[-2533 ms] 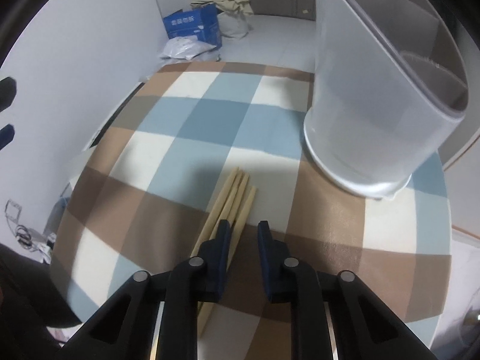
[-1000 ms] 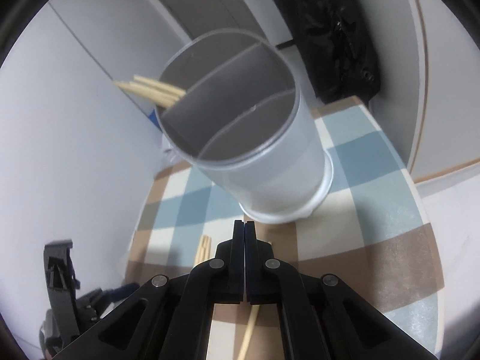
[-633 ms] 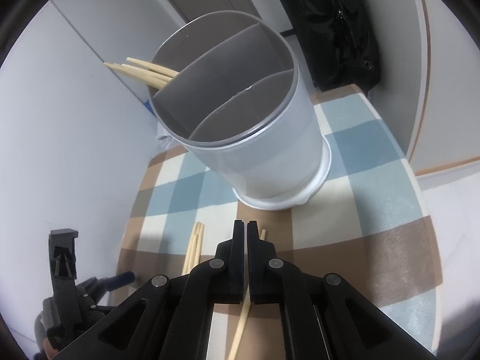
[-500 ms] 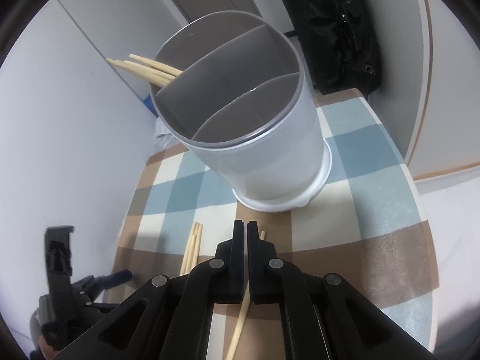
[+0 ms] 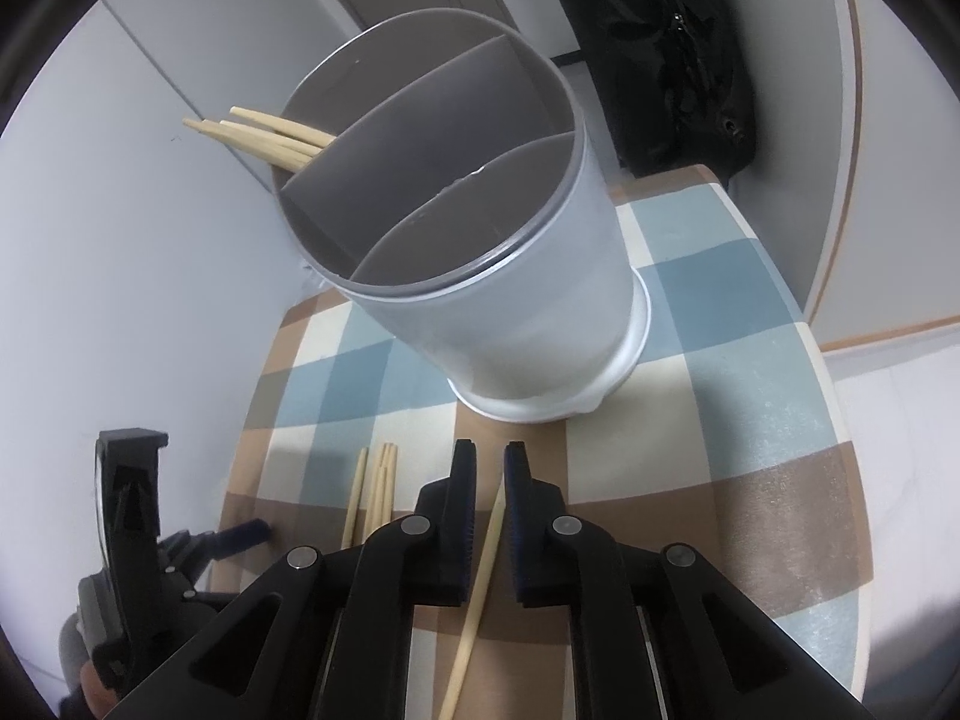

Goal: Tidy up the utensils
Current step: 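Grasp a chopstick with the left tool while the right tool holds its chopstick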

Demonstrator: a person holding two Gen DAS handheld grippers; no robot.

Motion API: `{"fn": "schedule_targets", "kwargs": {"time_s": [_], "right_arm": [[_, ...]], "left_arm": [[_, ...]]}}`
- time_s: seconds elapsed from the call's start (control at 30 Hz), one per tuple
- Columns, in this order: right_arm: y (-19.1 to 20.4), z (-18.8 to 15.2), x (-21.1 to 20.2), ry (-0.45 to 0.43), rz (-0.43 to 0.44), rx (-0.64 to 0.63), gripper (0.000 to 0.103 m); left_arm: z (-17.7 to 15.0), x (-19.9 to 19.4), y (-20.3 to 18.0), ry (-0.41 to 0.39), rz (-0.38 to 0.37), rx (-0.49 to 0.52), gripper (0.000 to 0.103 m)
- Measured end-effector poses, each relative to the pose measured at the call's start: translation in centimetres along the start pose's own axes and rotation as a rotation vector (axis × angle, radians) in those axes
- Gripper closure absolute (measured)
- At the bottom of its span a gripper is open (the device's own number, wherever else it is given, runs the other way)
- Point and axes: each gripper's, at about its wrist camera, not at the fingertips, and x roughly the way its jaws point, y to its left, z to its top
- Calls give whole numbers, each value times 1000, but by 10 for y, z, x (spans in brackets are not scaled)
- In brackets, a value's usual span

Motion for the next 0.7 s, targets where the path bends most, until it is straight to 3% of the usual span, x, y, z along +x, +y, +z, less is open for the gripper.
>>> {"fn": "schedule_targets", "kwargs": {"time_s": [0.07, 0.17, 0.27, 0.33, 0.5, 0.7], "right_arm": [[-1, 1, 0, 2, -5, 0, 93], [-4, 2, 0, 11, -5, 9, 85], [-9, 3, 0, 16, -6, 20, 83], [-12, 4, 0, 19, -6, 27, 82], [-17, 4, 3, 43, 3, 32, 78], [-13, -1, 7, 81, 7, -12, 76]], "left_arm": [[4, 2, 5, 6, 6, -11, 8], [12, 1, 4, 5, 4, -14, 21], [15, 0, -3, 8, -3, -1, 43], [20, 1, -8, 12, -12, 16, 65], [27, 4, -16, 23, -34, 44, 97], [29, 2, -2, 11, -80, -7, 102]]}}
